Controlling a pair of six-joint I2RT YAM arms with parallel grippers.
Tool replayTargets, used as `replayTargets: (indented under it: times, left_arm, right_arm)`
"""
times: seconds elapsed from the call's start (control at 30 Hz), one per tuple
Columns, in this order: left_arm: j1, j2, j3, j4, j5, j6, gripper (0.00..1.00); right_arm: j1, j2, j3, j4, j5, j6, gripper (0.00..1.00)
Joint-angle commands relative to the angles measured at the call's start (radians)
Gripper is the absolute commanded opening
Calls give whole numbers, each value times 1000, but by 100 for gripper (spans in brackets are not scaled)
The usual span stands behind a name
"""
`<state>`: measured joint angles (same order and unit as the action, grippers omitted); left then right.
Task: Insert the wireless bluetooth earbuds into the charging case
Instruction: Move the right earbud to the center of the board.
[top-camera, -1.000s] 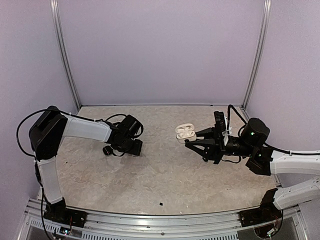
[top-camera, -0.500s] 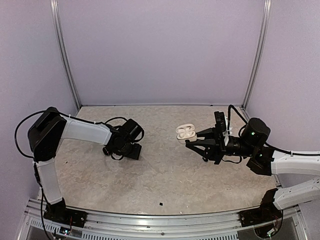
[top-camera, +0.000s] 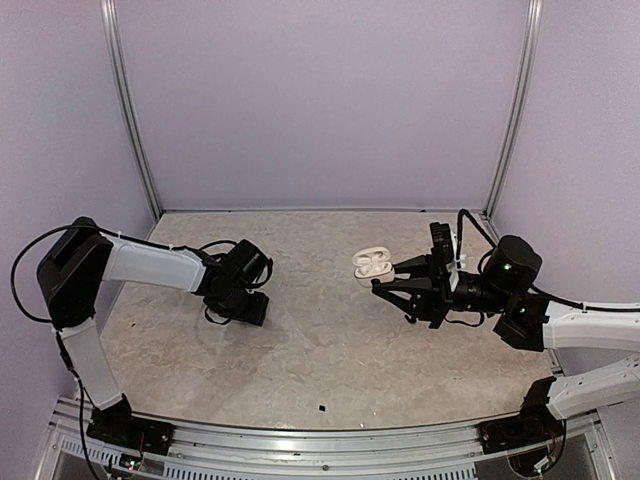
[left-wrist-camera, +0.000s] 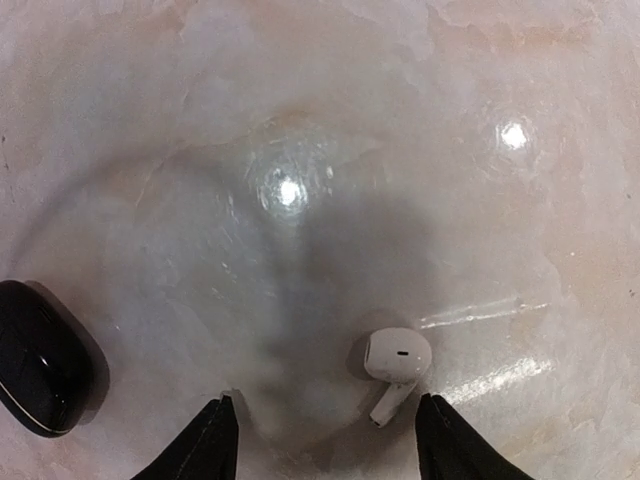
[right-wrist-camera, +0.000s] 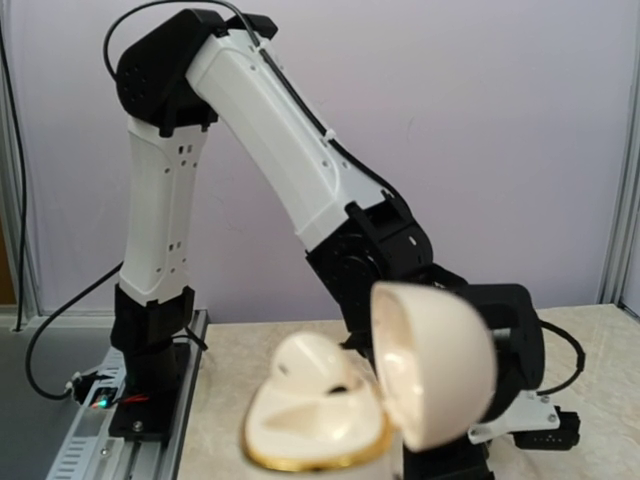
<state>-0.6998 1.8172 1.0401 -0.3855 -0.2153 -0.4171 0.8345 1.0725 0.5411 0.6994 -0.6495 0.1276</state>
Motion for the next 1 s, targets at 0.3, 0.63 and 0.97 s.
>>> replayTargets:
  times: [0.3, 0.63, 0.97]
  left_arm:
    - [69, 75, 223, -180, 195, 143, 51]
    - [63, 150, 254, -197, 183, 145, 43]
    - [44, 185, 275, -208, 164, 163, 31]
  right_arm:
    - [-11, -6, 26, -8, 4, -7, 0]
    - [-12, -8, 23, -11, 8, -11, 0]
    - [-11, -7, 22, -10, 8, -11, 0]
